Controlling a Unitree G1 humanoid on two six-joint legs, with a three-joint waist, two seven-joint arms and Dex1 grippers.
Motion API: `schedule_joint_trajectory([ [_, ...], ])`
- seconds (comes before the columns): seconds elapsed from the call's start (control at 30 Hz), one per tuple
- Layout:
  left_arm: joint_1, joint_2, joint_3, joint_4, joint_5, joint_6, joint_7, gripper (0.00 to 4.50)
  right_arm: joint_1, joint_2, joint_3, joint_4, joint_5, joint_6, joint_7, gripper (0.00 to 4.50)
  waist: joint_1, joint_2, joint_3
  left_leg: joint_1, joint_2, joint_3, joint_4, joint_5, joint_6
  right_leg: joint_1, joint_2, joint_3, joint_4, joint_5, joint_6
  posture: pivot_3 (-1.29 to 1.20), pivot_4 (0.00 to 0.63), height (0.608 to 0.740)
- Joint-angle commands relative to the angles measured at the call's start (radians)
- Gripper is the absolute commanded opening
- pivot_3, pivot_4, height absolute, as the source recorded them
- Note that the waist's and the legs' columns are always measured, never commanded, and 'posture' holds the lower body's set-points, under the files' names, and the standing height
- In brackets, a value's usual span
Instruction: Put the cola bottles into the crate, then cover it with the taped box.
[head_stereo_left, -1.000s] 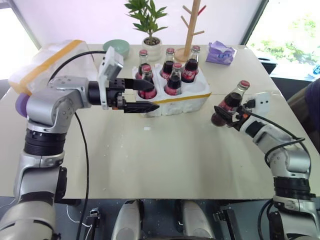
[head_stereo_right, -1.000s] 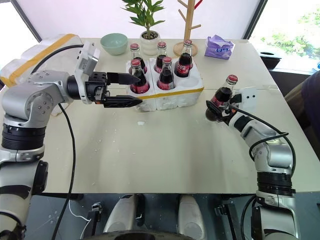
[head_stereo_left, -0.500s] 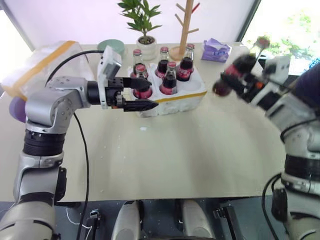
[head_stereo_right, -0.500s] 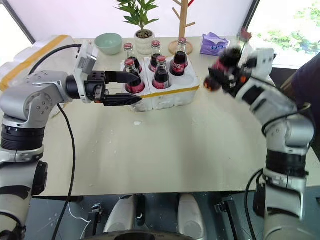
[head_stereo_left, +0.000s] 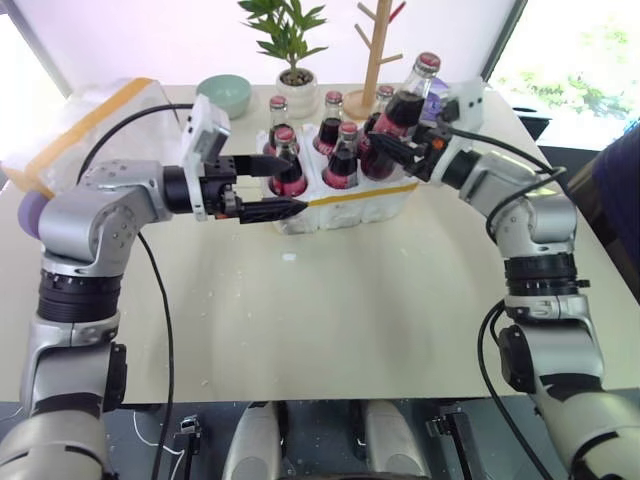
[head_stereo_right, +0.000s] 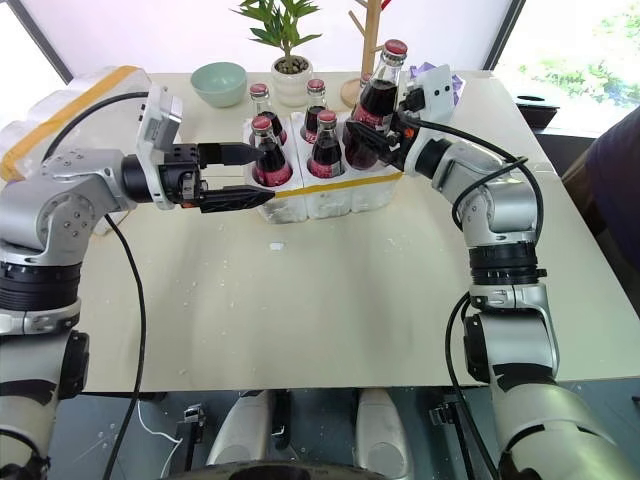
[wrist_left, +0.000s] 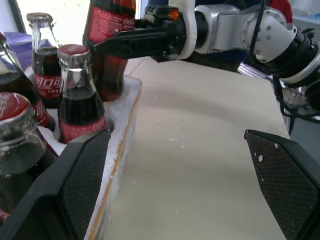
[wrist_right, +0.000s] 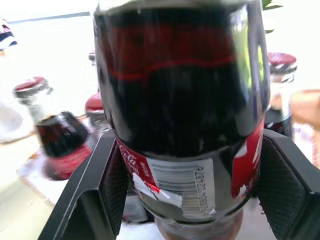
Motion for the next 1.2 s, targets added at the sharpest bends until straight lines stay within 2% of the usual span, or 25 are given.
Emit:
schedule_joint_trajectory([
  [0.03, -0.004, 0.022, 0.048, -0.04, -0.02, -0.008, 0.015, 4.5, -0.039, 0.02, 0.01, 0.086, -0.061, -0.083, 0.001, 2.81, -0.001, 0.0, 0.0, 0.0, 0.0, 0.0, 0.0, 0.0, 0.0, 0.0, 0.0, 0.0, 0.0, 0.0, 0.0, 0.0, 0.15, 0.74],
  [0.27, 0.0, 0.029, 0.049, -0.04, -0.017, -0.01, 0.024, 4.5, -0.086, 0.032, 0.008, 0.316, -0.154, -0.121, -0.042, 2.81, -0.005, 0.0, 0.0, -0.002, 0.0, 0.0, 0.0, 0.001, -0.001, -0.003, 0.0, 0.0, 0.001, 0.0, 0.0, 0.0, 0.15, 0.74],
  [0.33, 0.002, 0.04, 0.051, -0.034, -0.012, -0.01, 0.022, 4.5, -0.084, 0.028, 0.011, 0.327, -0.162, -0.116, -0.034, 3.92, -0.005, 0.0, 0.0, -0.001, 0.0, 0.0, 0.001, 0.001, -0.002, -0.001, 0.0, 0.0, 0.001, 0.0, 0.0, 0.0, 0.15, 0.74],
  [0.37, 0.004, 0.049, 0.054, -0.031, -0.01, -0.01, 0.019, 4.5, -0.079, 0.026, 0.012, 0.314, -0.162, -0.116, -0.027, 4.31, -0.004, 0.0, 0.0, -0.001, 0.0, 0.0, 0.002, 0.002, -0.002, -0.001, 0.0, 0.0, 0.001, 0.0, 0.0, 0.0, 0.15, 0.74],
  [0.4, 0.007, 0.064, 0.06, -0.031, -0.008, -0.009, 0.016, 4.5, -0.07, 0.021, 0.012, 0.285, -0.156, -0.107, -0.012, 4.41, -0.001, 0.0, 0.0, 0.0, 0.0, 0.0, 0.002, 0.002, -0.003, 0.0, 0.0, 0.0, 0.001, 0.0, 0.0, 0.0, 0.15, 0.74],
  [0.5, 0.022, 0.125, 0.09, -0.031, -0.013, 0.002, 0.006, 4.5, -0.036, -0.008, -0.002, 0.157, -0.114, -0.048, 0.034, 4.41, 0.001, 0.0, 0.0, 0.001, 0.0, 0.0, 0.002, 0.002, -0.003, 0.002, 0.0, 0.0, 0.0, 0.0, 0.0, 0.0, 0.15, 0.74],
  [0.6, 0.063, 0.238, 0.148, -0.046, -0.016, 0.015, -0.019, 4.5, 0.024, -0.077, -0.037, -0.057, -0.048, 0.064, 0.087, 4.41, 0.001, 0.0, 0.0, -0.001, 0.0, 0.0, 0.0, 0.002, -0.003, 0.0, 0.0, 0.0, 0.0, 0.0, 0.0, 0.0, 0.15, 0.74],
  [0.77, 0.165, 0.484, 0.294, -0.029, -0.01, 0.041, -0.095, 4.5, 0.111, -0.265, -0.134, -0.378, 0.098, 0.269, 0.182, 4.41, -0.001, 0.0, 0.001, -0.005, 0.0, 0.0, -0.002, 0.001, -0.002, -0.007, 0.0, 0.0, 0.0, 0.0, 0.0, 0.0, 0.15, 0.74],
  [0.9, 0.307, 0.685, 0.404, 0.149, 0.082, -0.037, -0.218, 4.5, 0.123, -0.432, -0.221, -0.524, 0.229, 0.398, 0.285, 4.41, -0.007, 0.0, 0.001, -0.003, 0.001, 0.002, -0.003, 0.001, -0.002, -0.006, 0.0, 0.0, 0.0, -0.002, -0.004, 0.0, 0.15, 0.74],
  [1.03, 0.318, 0.778, 0.342, 0.431, 0.18, -0.165, -0.254, 4.5, 0.077, -0.491, -0.295, -0.574, 0.401, 0.482, 0.363, 4.41, -0.004, 0.0, 0.001, -0.001, 0.002, 0.003, -0.004, 0.001, -0.003, -0.006, -0.001, -0.001, 0.0, -0.005, -0.009, 0.0, 0.15, 0.74],
  [1.13, 0.333, 0.839, 0.251, 0.559, 0.268, -0.274, -0.329, 4.5, 0.071, -0.495, -0.275, -0.579, 0.405, 0.462, 0.369, 4.41, -0.006, 0.0, 0.0, 0.0, 0.002, 0.004, -0.003, 0.001, -0.003, -0.006, -0.002, 0.0, -0.001, -0.005, -0.01, 0.0, 0.15, 0.74],
  [1.2, 0.29, 0.847, 0.174, 0.642, 0.335, -0.348, -0.345, 4.5, 0.067, -0.483, -0.267, -0.574, 0.412, 0.461, 0.357, 4.41, -0.003, 0.0, 0.0, -0.002, 0.002, 0.005, -0.003, 0.001, -0.003, -0.007, -0.003, 0.0, -0.001, -0.005, -0.01, 0.0, 0.15, 0.74],
])
